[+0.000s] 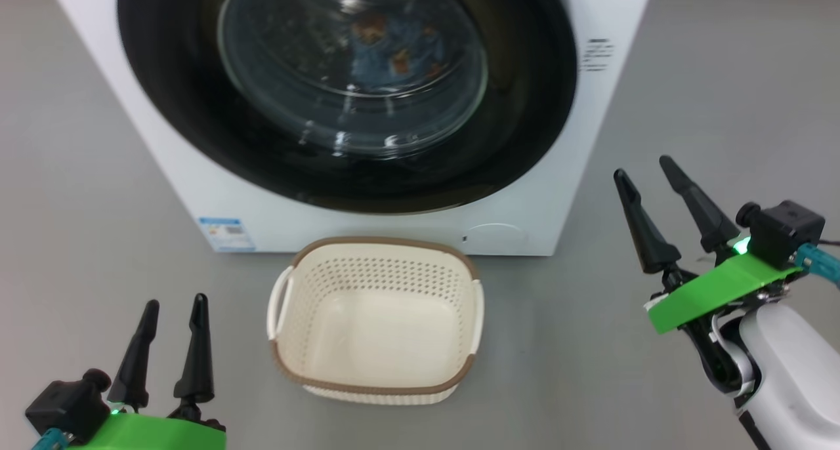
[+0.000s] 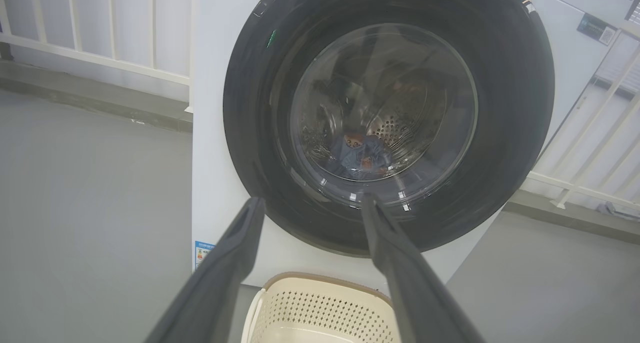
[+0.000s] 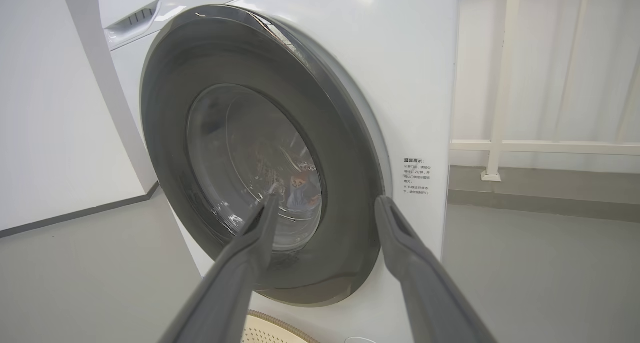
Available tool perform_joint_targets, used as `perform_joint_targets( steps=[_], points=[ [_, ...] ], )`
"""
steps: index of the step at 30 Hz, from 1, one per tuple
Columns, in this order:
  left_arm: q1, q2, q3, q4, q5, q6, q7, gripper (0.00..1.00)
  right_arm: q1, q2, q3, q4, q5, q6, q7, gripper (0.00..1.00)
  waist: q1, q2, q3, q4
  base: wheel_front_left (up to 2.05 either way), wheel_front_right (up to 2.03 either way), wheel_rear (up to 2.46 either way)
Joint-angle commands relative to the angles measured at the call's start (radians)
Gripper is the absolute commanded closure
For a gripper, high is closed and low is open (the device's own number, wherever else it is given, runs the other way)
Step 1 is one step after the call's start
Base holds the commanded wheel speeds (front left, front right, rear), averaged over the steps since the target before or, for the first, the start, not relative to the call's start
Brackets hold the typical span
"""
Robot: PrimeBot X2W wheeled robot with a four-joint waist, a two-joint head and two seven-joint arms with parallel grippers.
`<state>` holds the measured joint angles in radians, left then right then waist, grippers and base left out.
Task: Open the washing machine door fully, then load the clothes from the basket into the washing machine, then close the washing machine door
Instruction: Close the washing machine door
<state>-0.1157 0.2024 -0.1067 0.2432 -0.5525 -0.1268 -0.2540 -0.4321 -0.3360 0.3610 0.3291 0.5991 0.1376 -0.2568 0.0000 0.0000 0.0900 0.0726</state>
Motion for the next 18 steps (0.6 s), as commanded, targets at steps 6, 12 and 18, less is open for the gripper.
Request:
perform_joint_targets(
  steps=[6,12,18],
  points=[
    [0.01,0.024,0.026,-0.043,-0.028,0.002,-0.002,0.0,0.071,0.009,0.003,-0.046,-0.018,-0.007,-0.005,0.0,0.0,0.0,-0.062,-0.117,0.0,0.0,0.0],
    [0.027,0.022,0.025,-0.047,-0.029,0.013,0.001,0.0,0.134,0.024,-0.03,-0.063,-0.028,-0.007,-0.005,0.0,0.0,0.0,-0.079,-0.147,0.0,0.0,0.0],
    [0.03,0.023,0.023,-0.059,-0.034,0.017,0.003,0.0,0.18,0.032,-0.063,-0.078,-0.049,-0.007,-0.005,0.0,0.0,0.0,-0.086,-0.155,0.0,0.0,0.0]
  ],
)
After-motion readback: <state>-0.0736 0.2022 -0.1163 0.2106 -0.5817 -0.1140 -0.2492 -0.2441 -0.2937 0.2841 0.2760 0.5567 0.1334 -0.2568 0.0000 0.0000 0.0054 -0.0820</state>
